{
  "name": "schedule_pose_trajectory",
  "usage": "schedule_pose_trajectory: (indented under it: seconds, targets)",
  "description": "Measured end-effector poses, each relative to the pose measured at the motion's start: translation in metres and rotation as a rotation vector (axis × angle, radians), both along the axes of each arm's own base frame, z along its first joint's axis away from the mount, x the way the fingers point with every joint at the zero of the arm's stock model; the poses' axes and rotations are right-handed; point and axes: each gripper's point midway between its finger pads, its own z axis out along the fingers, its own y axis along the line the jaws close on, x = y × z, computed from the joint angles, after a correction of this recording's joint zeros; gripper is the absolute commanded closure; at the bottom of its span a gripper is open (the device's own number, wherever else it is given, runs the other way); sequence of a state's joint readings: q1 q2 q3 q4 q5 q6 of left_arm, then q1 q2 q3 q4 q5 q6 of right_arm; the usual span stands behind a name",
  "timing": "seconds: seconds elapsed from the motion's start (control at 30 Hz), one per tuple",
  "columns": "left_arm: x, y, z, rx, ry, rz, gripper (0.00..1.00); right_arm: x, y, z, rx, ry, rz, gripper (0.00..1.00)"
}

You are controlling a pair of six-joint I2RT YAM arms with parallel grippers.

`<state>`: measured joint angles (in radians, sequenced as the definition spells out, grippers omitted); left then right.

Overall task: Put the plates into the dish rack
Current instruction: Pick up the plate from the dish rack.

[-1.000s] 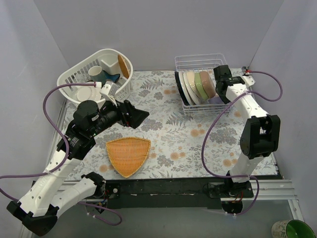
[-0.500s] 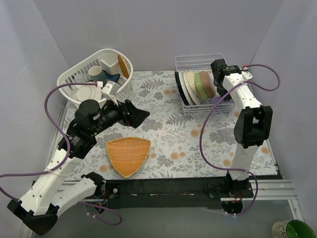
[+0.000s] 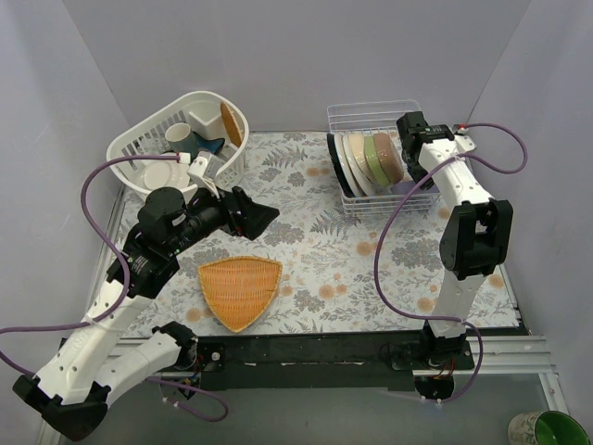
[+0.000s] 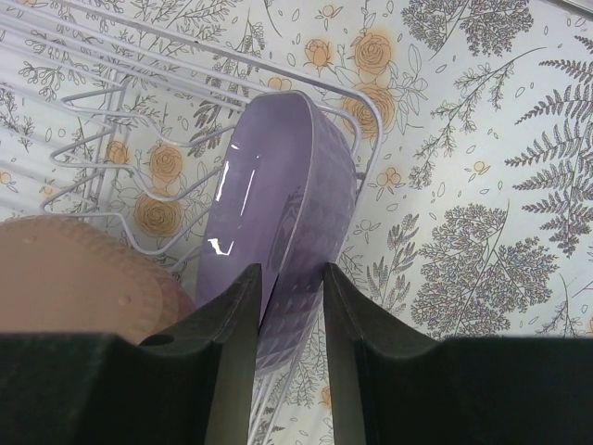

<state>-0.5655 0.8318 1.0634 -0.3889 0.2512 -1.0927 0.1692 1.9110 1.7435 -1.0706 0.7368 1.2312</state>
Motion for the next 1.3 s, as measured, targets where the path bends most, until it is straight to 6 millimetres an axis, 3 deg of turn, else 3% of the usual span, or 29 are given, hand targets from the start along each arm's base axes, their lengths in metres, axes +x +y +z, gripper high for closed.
schedule_pose_trajectory:
  seconds: [0.73, 1.3]
  targets:
    - [-0.002, 0.001, 0.002, -0.006, -0.008, 0.0, 0.02, 0.0, -0.002, 0.005, 0.01, -0.038, -0.003, 0.99]
    - [-0.005, 0.003, 0.005, -0.017, -0.013, 0.001, 0.02, -0.001, -0.016, 0.021, 0.0, -0.047, 0.005, 0.99]
